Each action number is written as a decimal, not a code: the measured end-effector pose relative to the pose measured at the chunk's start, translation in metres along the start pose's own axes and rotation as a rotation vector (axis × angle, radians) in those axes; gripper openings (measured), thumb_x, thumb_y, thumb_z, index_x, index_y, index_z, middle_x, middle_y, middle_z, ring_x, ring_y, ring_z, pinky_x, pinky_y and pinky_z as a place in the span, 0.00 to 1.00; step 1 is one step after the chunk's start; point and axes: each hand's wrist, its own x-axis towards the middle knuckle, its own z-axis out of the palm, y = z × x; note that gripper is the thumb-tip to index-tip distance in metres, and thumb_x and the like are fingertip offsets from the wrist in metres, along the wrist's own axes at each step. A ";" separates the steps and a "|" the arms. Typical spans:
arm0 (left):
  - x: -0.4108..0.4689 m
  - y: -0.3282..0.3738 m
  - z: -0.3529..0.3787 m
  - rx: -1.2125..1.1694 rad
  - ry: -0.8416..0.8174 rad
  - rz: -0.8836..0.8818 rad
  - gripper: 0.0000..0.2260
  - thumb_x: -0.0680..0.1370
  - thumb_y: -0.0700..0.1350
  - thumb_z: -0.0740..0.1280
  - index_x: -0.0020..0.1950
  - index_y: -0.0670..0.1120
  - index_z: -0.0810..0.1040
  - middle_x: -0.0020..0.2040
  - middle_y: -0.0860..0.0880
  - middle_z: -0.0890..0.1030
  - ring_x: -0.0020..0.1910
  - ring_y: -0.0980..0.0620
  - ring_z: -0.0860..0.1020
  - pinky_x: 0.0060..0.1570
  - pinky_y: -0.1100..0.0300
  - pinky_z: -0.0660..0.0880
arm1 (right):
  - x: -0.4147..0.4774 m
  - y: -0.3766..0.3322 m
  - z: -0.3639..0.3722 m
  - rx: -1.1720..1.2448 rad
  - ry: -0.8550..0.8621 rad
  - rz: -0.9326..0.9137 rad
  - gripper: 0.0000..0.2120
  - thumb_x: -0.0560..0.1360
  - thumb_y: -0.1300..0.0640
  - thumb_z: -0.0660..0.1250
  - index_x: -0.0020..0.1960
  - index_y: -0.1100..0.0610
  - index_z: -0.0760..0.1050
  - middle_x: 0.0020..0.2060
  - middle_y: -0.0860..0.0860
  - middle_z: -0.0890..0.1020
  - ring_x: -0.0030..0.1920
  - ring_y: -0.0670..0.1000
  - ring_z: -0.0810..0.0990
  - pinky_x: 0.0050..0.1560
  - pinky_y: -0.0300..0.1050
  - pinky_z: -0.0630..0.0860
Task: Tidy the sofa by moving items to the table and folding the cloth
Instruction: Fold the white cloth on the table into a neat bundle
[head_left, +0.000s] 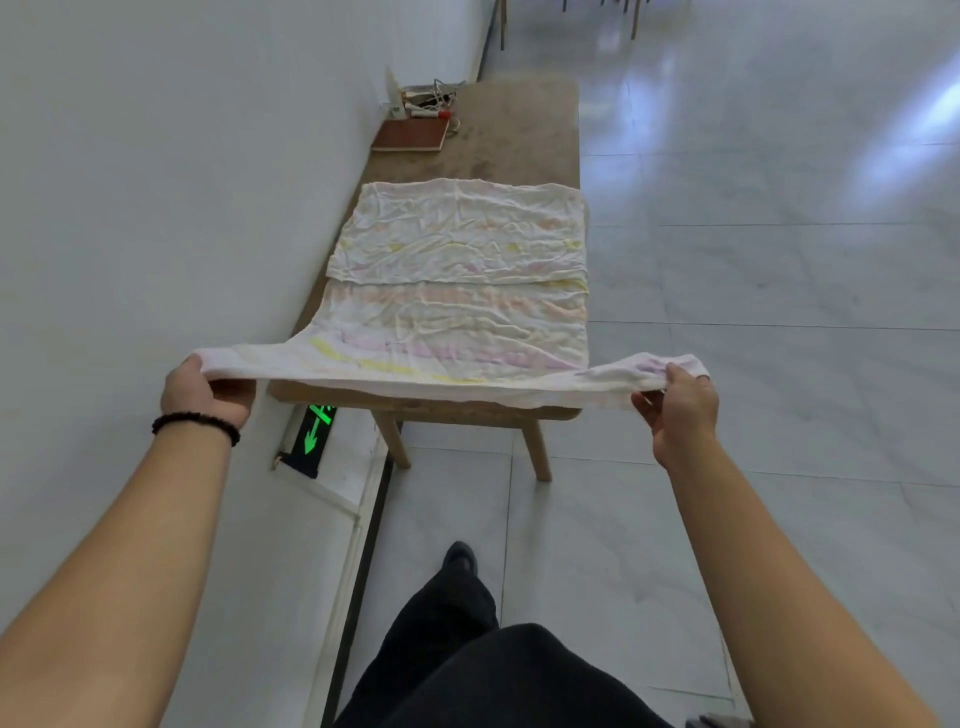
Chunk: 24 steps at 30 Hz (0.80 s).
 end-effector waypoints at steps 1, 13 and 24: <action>0.011 0.003 0.009 0.009 0.007 0.001 0.07 0.80 0.39 0.57 0.48 0.43 0.75 0.45 0.46 0.80 0.45 0.47 0.81 0.41 0.54 0.80 | 0.006 -0.005 0.008 -0.014 0.011 -0.014 0.07 0.83 0.59 0.58 0.60 0.55 0.70 0.47 0.53 0.79 0.42 0.50 0.81 0.34 0.42 0.80; 0.203 0.003 0.195 0.075 -0.051 -0.104 0.06 0.82 0.39 0.58 0.46 0.42 0.71 0.34 0.48 0.75 0.27 0.52 0.78 0.30 0.62 0.78 | 0.151 -0.066 0.170 -0.002 0.014 -0.189 0.08 0.82 0.61 0.56 0.60 0.57 0.69 0.48 0.55 0.79 0.38 0.51 0.83 0.37 0.43 0.81; 0.424 -0.050 0.376 0.296 0.030 -0.260 0.15 0.80 0.41 0.60 0.66 0.39 0.69 0.58 0.40 0.78 0.47 0.41 0.82 0.28 0.48 0.80 | 0.345 -0.077 0.333 -0.100 0.146 -0.147 0.10 0.81 0.62 0.54 0.62 0.60 0.68 0.49 0.58 0.81 0.40 0.52 0.85 0.40 0.45 0.82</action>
